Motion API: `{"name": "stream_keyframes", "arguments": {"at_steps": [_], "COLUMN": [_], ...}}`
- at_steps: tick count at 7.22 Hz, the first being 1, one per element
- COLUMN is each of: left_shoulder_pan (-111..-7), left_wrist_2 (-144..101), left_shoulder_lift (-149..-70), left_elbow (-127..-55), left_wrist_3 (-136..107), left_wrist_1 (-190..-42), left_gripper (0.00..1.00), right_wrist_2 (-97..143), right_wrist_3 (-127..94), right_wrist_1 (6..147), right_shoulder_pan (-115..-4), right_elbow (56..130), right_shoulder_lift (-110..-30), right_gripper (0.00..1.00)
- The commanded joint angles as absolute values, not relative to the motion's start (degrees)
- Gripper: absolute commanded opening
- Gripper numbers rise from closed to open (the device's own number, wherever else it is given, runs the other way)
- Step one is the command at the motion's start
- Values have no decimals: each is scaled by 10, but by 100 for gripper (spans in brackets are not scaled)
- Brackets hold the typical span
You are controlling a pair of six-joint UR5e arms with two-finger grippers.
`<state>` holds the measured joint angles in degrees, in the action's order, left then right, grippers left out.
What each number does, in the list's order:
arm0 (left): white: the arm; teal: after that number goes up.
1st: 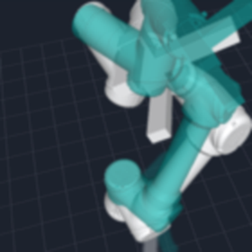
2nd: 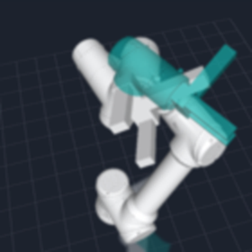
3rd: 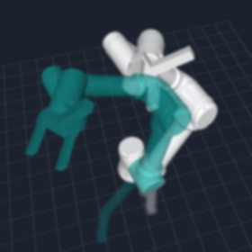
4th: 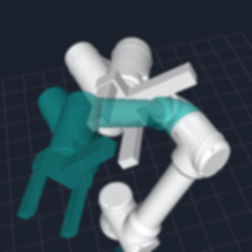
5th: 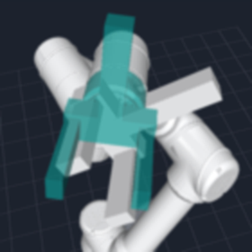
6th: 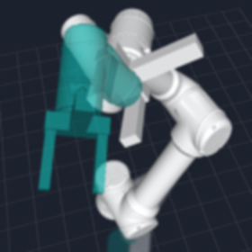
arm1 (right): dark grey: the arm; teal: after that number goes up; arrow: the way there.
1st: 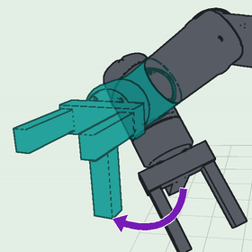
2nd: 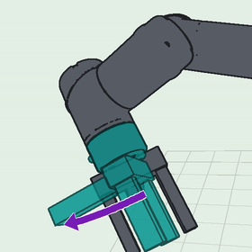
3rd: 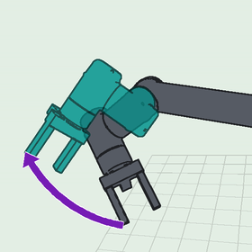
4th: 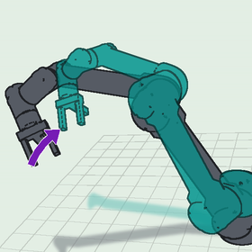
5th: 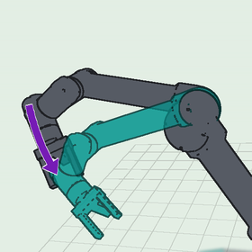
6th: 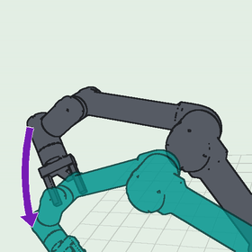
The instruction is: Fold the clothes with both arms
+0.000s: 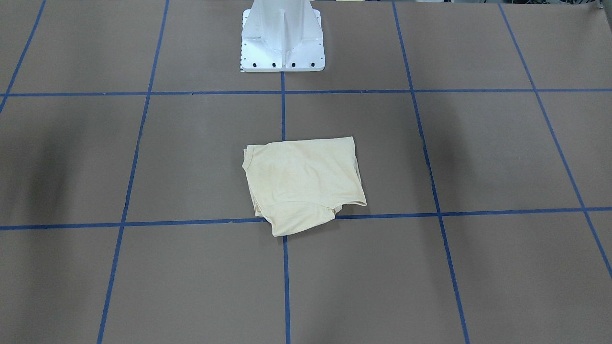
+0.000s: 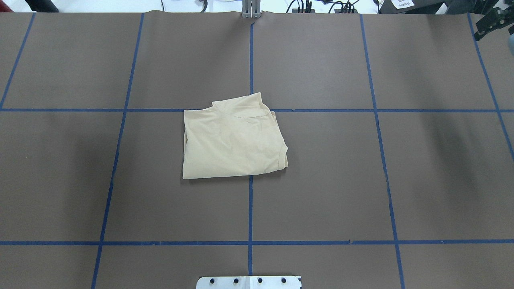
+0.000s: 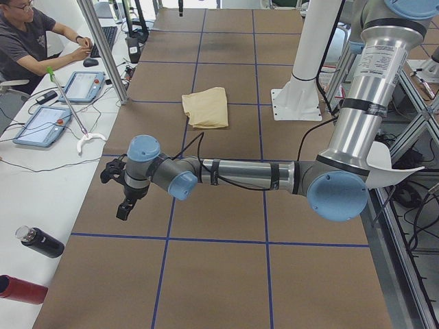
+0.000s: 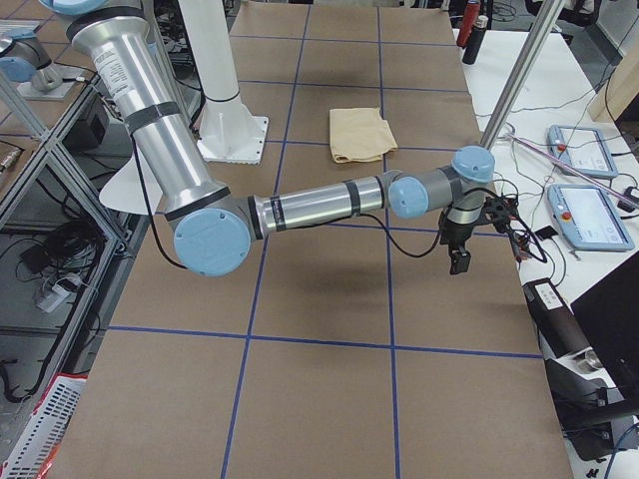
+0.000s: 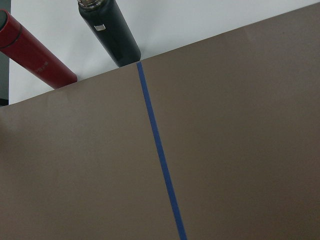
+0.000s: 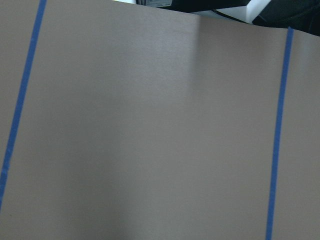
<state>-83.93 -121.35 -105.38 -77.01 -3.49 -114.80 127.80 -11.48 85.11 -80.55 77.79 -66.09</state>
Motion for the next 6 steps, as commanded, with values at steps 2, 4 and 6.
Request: {"name": "stream_keyframes", "arguments": {"at_steps": [2,4,6], "left_shoulder_pan": [-878,-903,-924], "left_wrist_2": [-1213,-1217,-1297], "left_shoulder_lift": [-1066,-1065,-1012], "left_elbow": [-809,-857,-852], "left_wrist_3": [118,159,196], "left_wrist_1": [-971,-852,-831], "left_gripper": [99,99,99], "right_wrist_2": [1280,1288,1309], "right_wrist_3": [37,40,38], "right_wrist_1": [997,1034,1034], "right_shoulder_pan": [-862,-874,-873], "right_elbow": [816,886,888], "right_shoulder_lift": [-714,-773,-808], "right_gripper": [100,100,100]}}
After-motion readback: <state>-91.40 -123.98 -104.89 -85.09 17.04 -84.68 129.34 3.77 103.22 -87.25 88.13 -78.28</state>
